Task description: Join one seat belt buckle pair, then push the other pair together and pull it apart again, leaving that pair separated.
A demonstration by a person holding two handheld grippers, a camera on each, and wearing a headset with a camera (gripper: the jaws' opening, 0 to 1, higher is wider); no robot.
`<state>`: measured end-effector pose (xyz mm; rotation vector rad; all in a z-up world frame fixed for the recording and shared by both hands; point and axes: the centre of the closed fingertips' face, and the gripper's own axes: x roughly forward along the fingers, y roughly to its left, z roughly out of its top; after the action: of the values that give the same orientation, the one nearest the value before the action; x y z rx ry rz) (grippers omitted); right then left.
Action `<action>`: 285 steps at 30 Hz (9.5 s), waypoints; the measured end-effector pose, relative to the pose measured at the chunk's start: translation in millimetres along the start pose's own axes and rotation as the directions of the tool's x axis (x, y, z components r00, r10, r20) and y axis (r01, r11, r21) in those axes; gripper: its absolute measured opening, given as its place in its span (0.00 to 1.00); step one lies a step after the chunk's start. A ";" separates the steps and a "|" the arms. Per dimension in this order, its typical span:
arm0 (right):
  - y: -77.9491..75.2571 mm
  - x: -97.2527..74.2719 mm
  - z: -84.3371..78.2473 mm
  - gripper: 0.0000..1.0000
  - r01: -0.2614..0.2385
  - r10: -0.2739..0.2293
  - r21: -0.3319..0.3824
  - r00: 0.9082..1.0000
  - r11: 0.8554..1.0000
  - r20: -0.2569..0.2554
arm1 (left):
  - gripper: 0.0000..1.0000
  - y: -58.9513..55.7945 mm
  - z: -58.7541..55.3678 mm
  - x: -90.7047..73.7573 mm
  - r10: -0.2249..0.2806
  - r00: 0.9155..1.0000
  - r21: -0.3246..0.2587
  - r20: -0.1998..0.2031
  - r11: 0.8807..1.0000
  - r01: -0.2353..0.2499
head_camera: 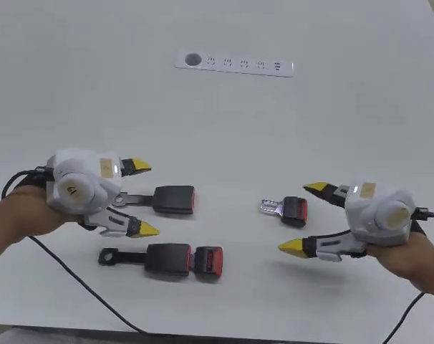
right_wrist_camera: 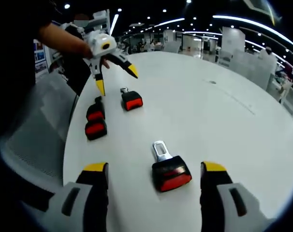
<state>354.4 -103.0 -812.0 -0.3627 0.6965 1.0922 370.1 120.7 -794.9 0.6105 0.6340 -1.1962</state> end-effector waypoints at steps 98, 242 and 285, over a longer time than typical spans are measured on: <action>27.5 100.3 47.0 0.35 -0.179 0.192 -0.140 0.978 0.974 0.087 | 0.36 0.2 -15.0 42.4 -0.168 0.986 -0.002 -0.001 0.986 0.168; 26.6 108.0 56.3 0.37 -0.153 0.144 -0.191 0.988 0.970 -0.061 | 0.35 0.0 -13.5 44.2 -0.217 0.976 0.040 -0.038 0.975 0.218; -17.9 29.1 -11.6 0.37 -0.088 0.080 -0.122 0.995 0.989 -0.067 | 0.36 -1.0 -12.9 45.2 -0.215 0.976 0.034 -0.042 0.976 0.216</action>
<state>374.8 -97.7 -841.3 -0.4796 0.7049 1.2123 378.4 100.8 -836.6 0.6093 0.7251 -1.4047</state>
